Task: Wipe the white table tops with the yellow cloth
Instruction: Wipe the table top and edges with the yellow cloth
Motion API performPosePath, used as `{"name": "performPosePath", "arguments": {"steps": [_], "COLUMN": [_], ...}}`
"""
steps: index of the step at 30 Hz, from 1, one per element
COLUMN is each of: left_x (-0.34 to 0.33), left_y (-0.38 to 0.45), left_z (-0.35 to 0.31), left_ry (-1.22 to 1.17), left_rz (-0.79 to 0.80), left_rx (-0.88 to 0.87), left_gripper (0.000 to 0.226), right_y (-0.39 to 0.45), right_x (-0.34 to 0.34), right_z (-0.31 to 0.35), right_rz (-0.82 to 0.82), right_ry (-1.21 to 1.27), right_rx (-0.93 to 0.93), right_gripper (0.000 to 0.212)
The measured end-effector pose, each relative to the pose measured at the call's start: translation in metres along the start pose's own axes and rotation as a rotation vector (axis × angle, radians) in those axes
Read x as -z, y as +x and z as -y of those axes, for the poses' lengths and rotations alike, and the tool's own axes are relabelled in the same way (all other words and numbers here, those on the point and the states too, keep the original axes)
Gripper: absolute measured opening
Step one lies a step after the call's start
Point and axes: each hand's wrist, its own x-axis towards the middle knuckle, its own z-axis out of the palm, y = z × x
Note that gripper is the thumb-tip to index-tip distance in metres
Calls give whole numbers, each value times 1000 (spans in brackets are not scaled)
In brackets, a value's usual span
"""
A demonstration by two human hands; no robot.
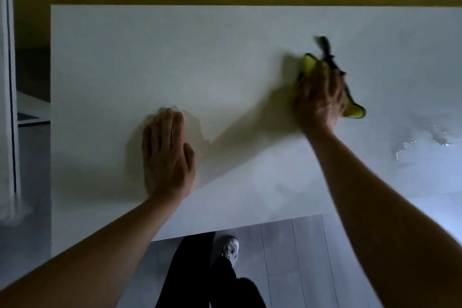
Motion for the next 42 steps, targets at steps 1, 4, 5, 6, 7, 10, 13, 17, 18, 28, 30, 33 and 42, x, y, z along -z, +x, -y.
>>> {"name": "performPosePath", "arguments": {"steps": [1,4,5,6,7,10,13,17,18,28,30,33,42], "left_x": [-1,-1,0,0,1,1,0,1,3,-6,-10,-12,-10], "left_y": [1,2,2,2,2,2,3,4,5,108,114,111,114], "left_z": [-1,-1,-2,-3,-4,-4,-4,-5,-6,-18,-18,-17,-14], "left_ry": [5,20,21,24,30,39,51,48,37,-1,8,17,74], "left_rz": [8,25,27,26,26,32,23,-6,-21,-99,-103,-112,-79], "left_rx": [3,13,12,12,13,14,27,16,15,78,104,103,86], "left_gripper": [67,67,67,67,67,66,66,63,63,66,67,66,64], "right_y": [10,14,9,3,-5,-43,-81,-82,-73,68,75,68,-1], "right_x": [1,-5,-8,-10,-14,-35,-43,-41,-41,-15,-16,-21,-61], "right_z": [-10,-8,0,13,28,90,161,170,159,-5,-11,5,182], "right_rz": [42,98,80,37,-10,24,177,294,278,167,150,103,244], "right_ry": [6,63,40,21,21,128,232,201,218,27,14,3,199], "right_rx": [-92,-245,-239,-184,-90,219,449,618,617,34,3,-24,572], "right_gripper": [59,62,61,61,59,57,58,57,56,61,62,61,57]}}
